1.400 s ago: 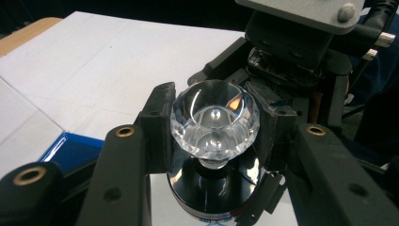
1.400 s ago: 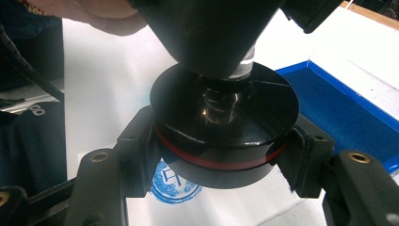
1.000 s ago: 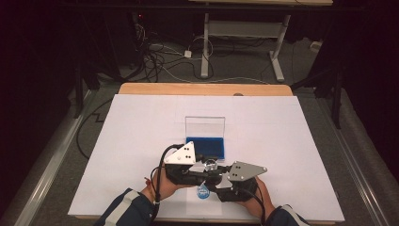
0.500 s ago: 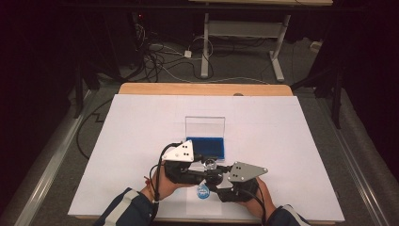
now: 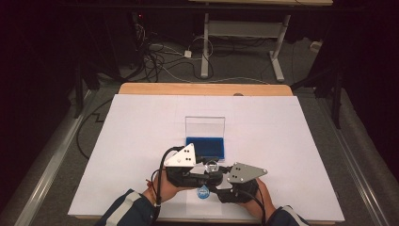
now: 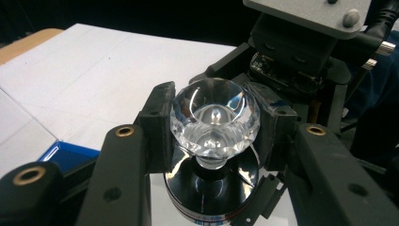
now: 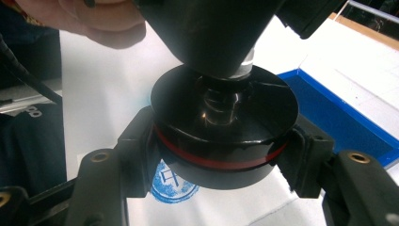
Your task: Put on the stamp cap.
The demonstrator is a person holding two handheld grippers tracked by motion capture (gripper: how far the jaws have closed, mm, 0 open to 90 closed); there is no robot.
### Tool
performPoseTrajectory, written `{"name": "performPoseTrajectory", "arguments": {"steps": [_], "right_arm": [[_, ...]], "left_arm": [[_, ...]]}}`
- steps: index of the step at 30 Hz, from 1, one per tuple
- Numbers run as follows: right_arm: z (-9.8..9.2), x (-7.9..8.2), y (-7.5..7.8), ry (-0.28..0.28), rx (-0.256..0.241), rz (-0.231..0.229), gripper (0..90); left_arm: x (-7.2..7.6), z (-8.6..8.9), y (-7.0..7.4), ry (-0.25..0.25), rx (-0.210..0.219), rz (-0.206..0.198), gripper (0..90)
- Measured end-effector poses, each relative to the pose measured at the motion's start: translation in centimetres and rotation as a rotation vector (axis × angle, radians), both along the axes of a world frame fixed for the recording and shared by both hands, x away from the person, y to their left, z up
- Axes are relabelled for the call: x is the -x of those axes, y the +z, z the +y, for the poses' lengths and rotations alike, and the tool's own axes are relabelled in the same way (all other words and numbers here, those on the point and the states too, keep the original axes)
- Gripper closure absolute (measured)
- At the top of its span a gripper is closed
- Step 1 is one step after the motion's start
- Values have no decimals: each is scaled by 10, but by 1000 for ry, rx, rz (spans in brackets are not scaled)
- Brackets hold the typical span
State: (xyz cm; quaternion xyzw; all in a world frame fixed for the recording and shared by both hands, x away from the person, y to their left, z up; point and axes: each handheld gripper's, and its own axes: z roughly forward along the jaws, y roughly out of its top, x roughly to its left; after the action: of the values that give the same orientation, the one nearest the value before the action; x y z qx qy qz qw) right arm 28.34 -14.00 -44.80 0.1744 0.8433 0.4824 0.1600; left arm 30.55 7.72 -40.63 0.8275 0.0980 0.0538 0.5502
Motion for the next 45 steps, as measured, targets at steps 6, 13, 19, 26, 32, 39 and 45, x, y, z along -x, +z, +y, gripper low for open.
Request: {"name": "performPoseTrajectory", "arguments": {"steps": [6,13,19,26,32,39,45], "right_arm": [[0,0,2,1,3,-13,383],[0,3,5,-9,1,-53,382],[0,4,5,-6,2,-58,382],[-1,2,4,12,-21,-17,381],[-5,-3,2,1,-49,36,381],[-6,-1,5,-5,-20,11,382],[-8,-1,5,-8,-13,13,382]], "left_arm": [[3,-2,2,7,13,-21,539],[-2,2,1,20,98,54,540],[-1,1,1,18,87,31,539],[2,1,-5,9,96,-23,540],[3,0,-7,13,100,-39,540],[-3,2,-9,5,126,28,540],[-9,5,-14,-7,160,102,540]]}}
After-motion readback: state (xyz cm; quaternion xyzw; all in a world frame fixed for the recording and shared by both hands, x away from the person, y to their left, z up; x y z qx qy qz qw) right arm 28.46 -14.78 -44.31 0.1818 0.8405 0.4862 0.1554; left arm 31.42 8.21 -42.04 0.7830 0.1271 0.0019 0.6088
